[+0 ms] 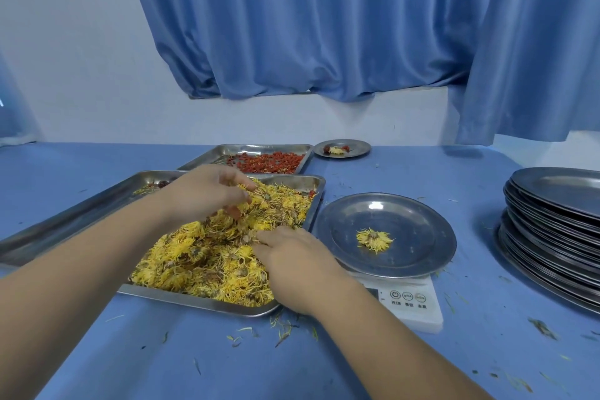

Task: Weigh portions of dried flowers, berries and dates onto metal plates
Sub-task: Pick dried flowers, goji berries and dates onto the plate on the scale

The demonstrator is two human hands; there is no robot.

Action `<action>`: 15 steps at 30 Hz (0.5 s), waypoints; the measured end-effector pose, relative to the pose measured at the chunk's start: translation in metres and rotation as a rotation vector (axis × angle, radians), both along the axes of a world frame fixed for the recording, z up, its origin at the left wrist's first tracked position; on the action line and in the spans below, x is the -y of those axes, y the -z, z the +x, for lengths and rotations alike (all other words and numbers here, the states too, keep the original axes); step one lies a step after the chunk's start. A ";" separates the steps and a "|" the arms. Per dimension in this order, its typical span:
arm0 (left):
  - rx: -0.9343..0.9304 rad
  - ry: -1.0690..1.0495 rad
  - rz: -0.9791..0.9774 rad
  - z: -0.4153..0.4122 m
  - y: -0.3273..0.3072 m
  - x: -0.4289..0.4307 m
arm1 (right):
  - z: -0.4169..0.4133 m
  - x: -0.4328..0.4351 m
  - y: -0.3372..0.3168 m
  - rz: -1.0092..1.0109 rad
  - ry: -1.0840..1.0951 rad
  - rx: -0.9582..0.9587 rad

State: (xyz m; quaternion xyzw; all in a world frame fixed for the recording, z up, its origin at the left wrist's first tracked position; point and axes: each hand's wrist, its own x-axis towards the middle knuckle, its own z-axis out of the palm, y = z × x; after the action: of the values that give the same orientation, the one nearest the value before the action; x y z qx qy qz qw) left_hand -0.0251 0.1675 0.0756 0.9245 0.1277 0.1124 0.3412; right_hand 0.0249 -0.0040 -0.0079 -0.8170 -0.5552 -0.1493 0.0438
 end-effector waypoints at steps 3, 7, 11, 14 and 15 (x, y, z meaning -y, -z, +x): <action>0.094 0.021 -0.042 -0.002 -0.002 0.007 | 0.006 0.018 -0.001 0.117 -0.024 -0.039; 0.094 0.128 -0.077 0.012 0.004 0.036 | 0.019 0.070 -0.013 0.352 0.028 -0.082; 0.077 0.179 -0.051 0.041 0.020 0.072 | 0.038 0.125 -0.015 0.714 0.213 -0.147; 0.036 0.227 -0.026 0.062 0.029 0.094 | 0.051 0.145 -0.013 0.880 0.372 -0.171; 0.016 0.241 0.001 0.069 0.031 0.100 | 0.053 0.147 -0.013 0.918 0.402 -0.190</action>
State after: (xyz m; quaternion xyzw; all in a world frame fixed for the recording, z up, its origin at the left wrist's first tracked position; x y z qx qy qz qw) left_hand 0.0442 0.0670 0.0450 0.9324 0.0130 0.0780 0.3528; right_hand 0.0784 -0.1506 0.0047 -0.8142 -0.2579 -0.3082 0.4189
